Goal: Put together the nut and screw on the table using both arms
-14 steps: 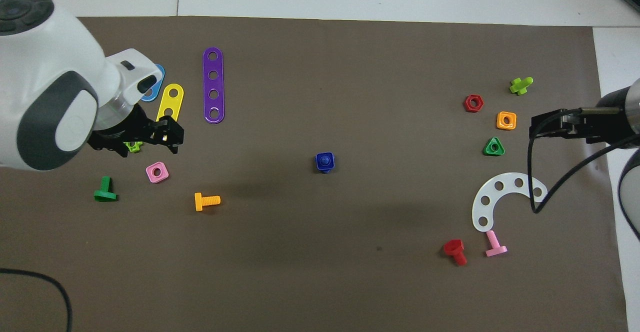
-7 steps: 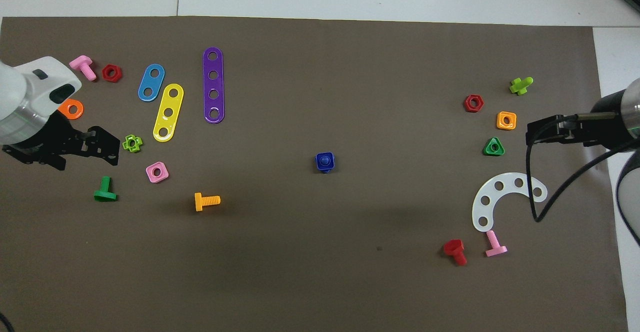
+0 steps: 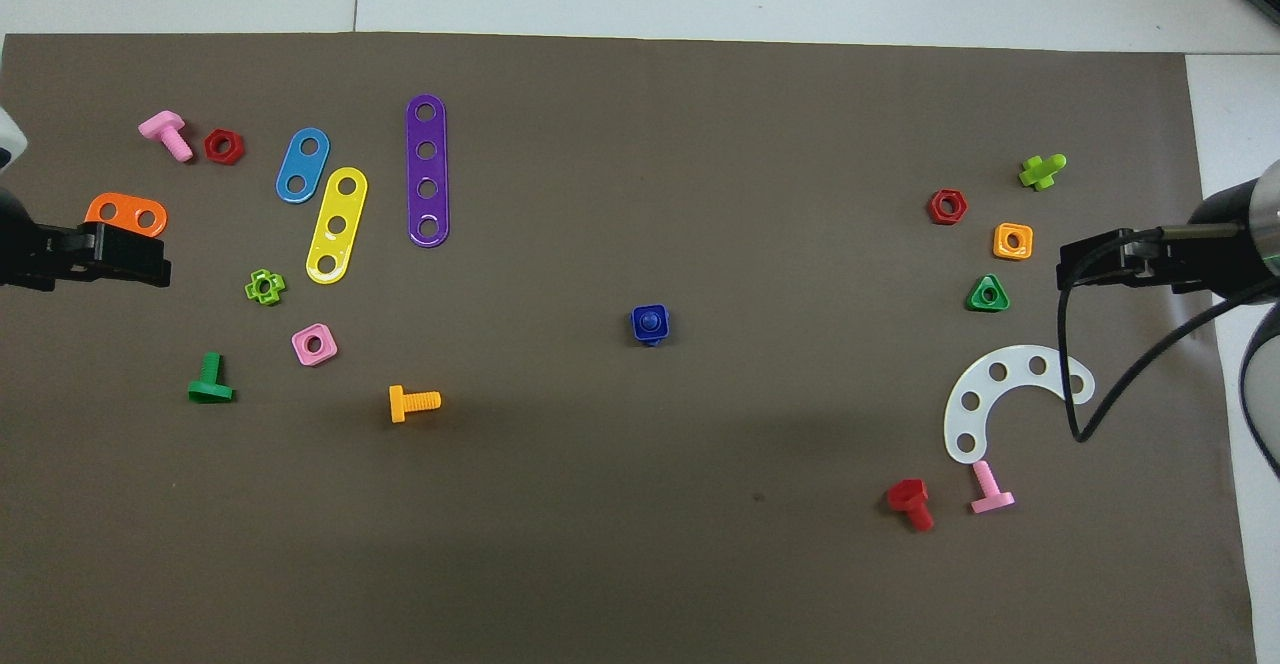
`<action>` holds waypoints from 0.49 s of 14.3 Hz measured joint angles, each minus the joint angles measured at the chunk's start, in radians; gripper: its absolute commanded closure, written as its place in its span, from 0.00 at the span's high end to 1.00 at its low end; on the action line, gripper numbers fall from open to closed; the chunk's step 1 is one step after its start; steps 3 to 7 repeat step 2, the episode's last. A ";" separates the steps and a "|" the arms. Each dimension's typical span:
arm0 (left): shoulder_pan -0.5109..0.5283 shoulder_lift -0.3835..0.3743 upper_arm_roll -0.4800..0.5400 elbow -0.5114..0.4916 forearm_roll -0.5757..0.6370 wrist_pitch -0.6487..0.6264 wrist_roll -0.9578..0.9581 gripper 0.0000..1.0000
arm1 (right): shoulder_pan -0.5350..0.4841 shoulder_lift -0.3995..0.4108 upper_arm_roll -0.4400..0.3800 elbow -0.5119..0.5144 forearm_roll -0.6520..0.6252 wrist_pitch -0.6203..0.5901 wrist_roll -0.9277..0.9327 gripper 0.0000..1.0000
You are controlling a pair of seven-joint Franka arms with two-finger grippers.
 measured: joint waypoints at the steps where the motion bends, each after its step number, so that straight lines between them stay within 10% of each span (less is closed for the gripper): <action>1: 0.000 0.001 -0.002 0.000 0.000 0.010 0.001 1.00 | 0.000 0.000 0.000 0.000 0.000 0.000 0.000 1.00; 7: 0.000 0.002 -0.004 0.000 0.000 0.024 0.001 1.00 | 0.000 0.000 0.000 0.000 0.000 0.000 0.000 1.00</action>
